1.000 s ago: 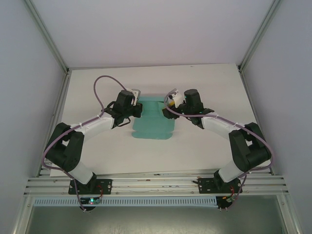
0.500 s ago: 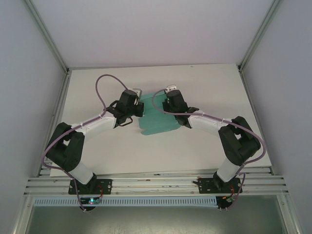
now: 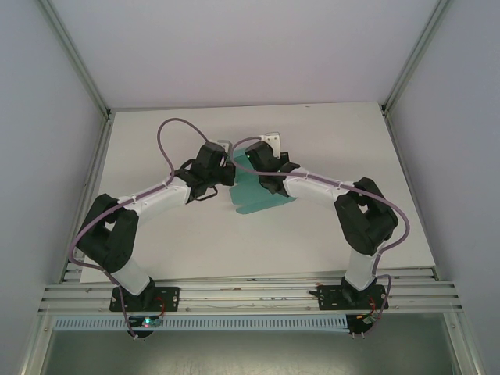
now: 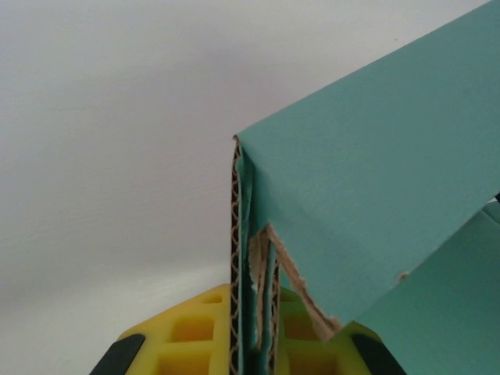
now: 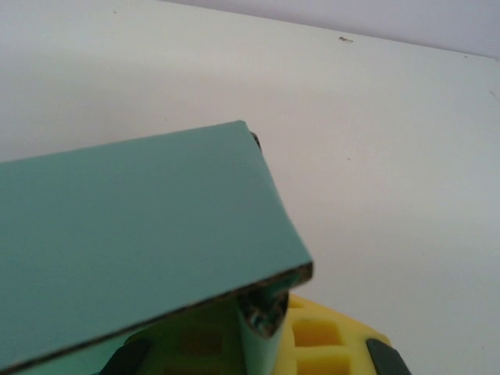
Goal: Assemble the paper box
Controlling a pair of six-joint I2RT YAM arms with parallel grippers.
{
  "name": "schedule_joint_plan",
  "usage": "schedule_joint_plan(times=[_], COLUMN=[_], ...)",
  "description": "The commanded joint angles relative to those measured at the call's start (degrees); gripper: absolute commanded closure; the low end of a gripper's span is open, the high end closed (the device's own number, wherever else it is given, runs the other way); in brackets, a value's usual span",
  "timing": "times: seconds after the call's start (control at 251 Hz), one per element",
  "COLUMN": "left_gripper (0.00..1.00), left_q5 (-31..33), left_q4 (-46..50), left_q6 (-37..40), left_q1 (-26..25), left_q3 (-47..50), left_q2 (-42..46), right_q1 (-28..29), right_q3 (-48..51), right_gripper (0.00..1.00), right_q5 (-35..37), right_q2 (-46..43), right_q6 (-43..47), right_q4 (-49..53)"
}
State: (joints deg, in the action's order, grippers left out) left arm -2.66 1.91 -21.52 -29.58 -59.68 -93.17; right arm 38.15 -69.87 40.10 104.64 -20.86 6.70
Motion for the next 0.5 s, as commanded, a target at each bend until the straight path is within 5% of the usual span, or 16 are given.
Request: schedule_joint_plan(times=[0.0,0.12,0.18,0.291,0.375,0.499], left_gripper=[1.0,1.0,1.0,1.0,1.0,1.0], left_q5=[5.6,4.4,3.9,2.5,2.1,1.9], left_q4=[6.4,5.7,5.4,5.3,4.9,5.1], left_q6=[-0.8,-0.7,-0.5,0.6,0.9,1.1], left_q1=[1.1,1.1,1.1,1.0,0.9,0.7], left_q3=[-0.5,-0.1,0.0,0.1,0.2,0.2], left_q2=[1.3,1.6,1.8,1.8,1.7,1.7], right_q1=[-4.1,-5.3,-6.7,-11.1,-13.7,-13.6], right_q3=[1.8,11.3,16.8,25.5,28.5,29.3], right_gripper=[1.0,1.0,0.79,0.77,0.66,0.46], right_q5=[15.6,-1.9,-14.5,-32.7,-45.3,-53.2], right_q2=[1.8,-3.5,-6.5,-10.1,-11.8,-14.8], right_q6=[-1.8,5.9,10.0,8.7,8.4,12.0], right_q4=[7.6,-11.2,-21.5,-35.9,-42.2,-42.3])
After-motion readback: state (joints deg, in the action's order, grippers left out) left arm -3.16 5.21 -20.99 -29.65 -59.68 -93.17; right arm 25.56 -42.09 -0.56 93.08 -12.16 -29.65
